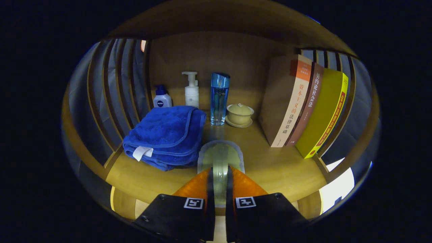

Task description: Pull open the drawer, take out the items inside it, and place them on the countertop above the cabinet.

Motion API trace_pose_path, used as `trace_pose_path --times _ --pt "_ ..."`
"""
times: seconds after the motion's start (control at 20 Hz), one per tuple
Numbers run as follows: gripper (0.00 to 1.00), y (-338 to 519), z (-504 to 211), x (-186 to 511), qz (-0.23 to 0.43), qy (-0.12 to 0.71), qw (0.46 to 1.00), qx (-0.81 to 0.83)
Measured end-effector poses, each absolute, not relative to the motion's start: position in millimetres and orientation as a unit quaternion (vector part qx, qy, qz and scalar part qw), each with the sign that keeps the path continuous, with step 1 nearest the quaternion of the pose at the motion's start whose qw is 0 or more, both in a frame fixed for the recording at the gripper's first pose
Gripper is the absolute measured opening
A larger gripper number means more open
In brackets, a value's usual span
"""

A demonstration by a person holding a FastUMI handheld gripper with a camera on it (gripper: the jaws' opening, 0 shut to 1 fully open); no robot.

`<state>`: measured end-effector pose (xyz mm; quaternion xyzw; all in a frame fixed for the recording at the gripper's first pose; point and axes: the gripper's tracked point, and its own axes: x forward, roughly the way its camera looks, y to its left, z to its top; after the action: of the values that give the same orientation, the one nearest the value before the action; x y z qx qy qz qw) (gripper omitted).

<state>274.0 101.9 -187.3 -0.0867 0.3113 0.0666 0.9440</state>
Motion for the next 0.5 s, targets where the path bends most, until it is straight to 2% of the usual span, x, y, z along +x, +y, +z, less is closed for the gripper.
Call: trace_pose_path --times 0.25,0.4,0.5 --pt "0.28 103.2 -193.7 275.6 0.069 0.313 0.942 -0.093" --pt "0.36 102.6 -196.2 275.3 0.070 0.309 0.943 -0.100" --pt "0.35 109.1 -196.1 272.0 0.081 0.305 0.943 -0.103"
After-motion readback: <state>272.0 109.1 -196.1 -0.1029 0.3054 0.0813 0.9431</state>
